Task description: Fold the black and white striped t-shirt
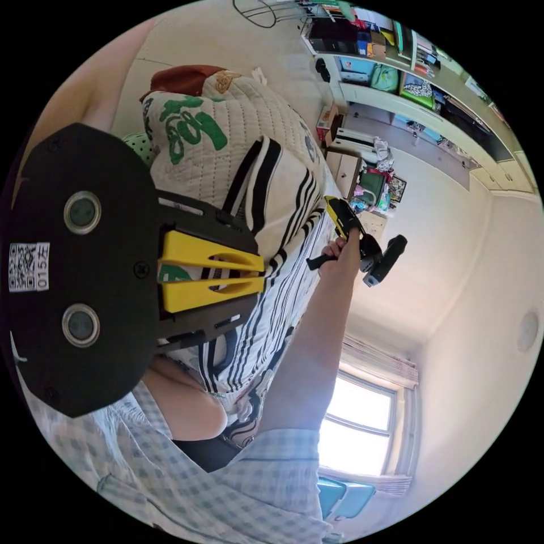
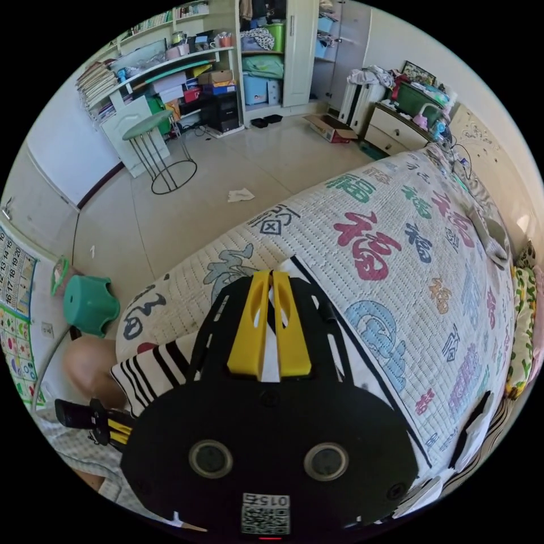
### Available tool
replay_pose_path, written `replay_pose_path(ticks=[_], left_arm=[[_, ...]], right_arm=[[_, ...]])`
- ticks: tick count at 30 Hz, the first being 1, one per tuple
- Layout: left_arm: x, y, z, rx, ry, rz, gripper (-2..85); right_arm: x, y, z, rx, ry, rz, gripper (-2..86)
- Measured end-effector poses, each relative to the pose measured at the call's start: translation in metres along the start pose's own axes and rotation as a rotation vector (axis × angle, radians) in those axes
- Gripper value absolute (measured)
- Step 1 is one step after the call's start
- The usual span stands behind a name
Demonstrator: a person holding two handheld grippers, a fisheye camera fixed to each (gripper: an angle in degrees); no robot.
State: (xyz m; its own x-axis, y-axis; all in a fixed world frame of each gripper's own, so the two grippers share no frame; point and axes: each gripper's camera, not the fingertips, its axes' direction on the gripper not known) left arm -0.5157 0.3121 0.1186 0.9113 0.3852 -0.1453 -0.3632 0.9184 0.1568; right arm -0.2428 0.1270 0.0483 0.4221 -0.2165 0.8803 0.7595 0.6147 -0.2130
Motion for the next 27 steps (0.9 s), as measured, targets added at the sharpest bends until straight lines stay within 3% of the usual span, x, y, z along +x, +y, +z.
replay_pose_path(ticks=[3,6,8,10,14,16,27], left_arm=[[-0.004,-0.006,-0.003,-0.022,0.027,-0.014,0.9],[-0.008,-0.013,-0.031,0.031,0.01,-0.033,2.2],[-0.005,-0.016,-0.074,0.228,-0.172,-0.065,4.4],[-0.006,-0.02,-0.09,0.305,-0.3,-0.117,7.2],[-0.034,-0.028,-0.071,0.158,-0.233,-0.248,11.1],[-0.043,-0.029,-0.072,0.169,-0.195,-0.305,10.9],[-0.043,-0.041,-0.099,0.183,-0.099,-0.29,-0.3]], right_arm=[[-0.001,-0.002,0.002,0.01,-0.034,-0.032,1.2],[0.012,0.0,-0.018,0.082,-0.22,-0.096,4.6],[0.031,0.002,-0.034,0.168,-0.221,-0.062,6.2],[0.043,-0.002,-0.036,0.168,-0.156,-0.025,7.4],[0.051,-0.025,-0.015,0.022,-0.179,-0.008,13.3],[0.048,-0.037,-0.006,-0.019,-0.17,-0.004,13.8],[0.041,-0.07,-0.027,-0.103,-0.122,-0.047,0.5]])
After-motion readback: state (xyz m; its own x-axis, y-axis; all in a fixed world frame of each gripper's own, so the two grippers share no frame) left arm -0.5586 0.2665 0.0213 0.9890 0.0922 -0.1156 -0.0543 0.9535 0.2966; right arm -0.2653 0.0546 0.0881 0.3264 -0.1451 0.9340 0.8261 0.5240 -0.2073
